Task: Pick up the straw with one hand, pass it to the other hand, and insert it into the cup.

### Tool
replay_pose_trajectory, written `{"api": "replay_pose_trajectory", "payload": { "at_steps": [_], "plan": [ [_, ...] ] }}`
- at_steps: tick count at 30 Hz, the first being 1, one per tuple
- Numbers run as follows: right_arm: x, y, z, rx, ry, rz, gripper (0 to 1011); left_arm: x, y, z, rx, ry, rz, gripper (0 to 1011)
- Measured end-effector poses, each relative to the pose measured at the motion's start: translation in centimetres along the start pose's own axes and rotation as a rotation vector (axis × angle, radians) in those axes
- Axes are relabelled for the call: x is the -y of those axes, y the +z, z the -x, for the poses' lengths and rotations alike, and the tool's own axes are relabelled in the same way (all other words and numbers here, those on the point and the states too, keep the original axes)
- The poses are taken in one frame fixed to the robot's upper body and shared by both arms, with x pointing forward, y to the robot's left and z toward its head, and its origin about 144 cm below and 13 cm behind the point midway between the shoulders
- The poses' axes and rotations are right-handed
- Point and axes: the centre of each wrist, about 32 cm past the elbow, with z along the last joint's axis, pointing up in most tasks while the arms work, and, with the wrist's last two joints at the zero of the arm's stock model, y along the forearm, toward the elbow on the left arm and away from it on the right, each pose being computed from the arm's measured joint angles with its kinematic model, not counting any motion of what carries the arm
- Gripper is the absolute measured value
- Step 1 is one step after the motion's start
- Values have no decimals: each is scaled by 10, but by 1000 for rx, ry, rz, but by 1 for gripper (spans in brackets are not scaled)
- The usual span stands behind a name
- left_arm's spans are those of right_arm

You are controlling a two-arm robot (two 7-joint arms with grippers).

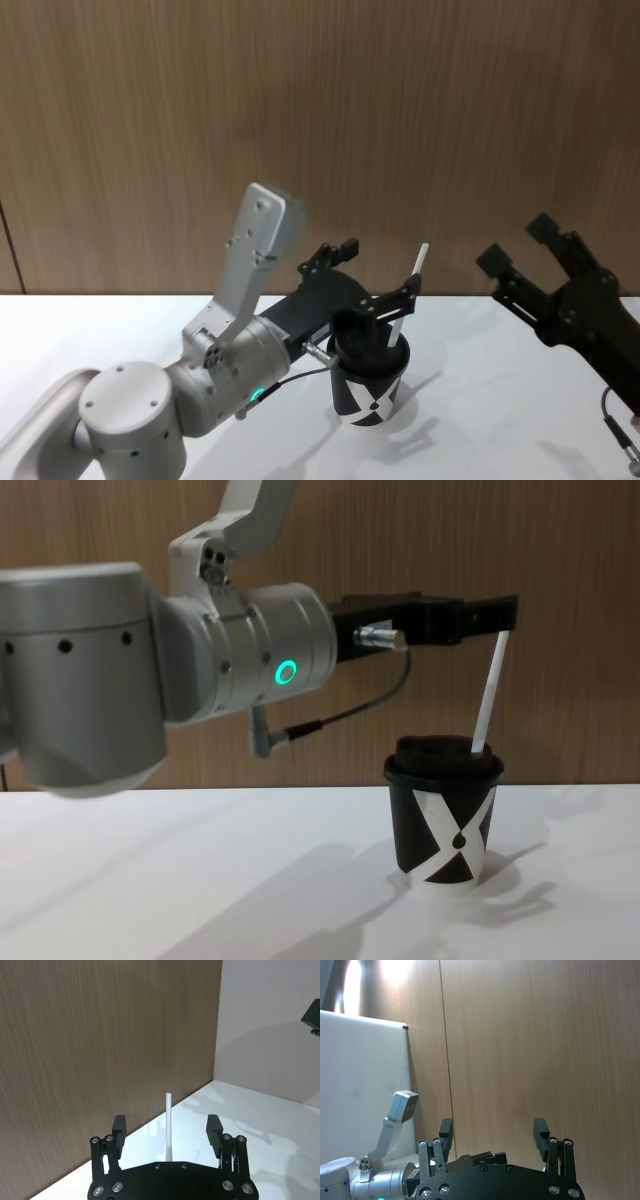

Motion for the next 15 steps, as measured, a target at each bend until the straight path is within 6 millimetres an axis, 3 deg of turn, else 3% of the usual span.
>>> {"api": "replay_pose_trajectory", "payload": {
  "at_steps": [15],
  "plan": [
    [-13, 4, 13, 6, 22, 44, 1001, -22, -17, -1, -11, 28, 45, 1003]
  ]
}}
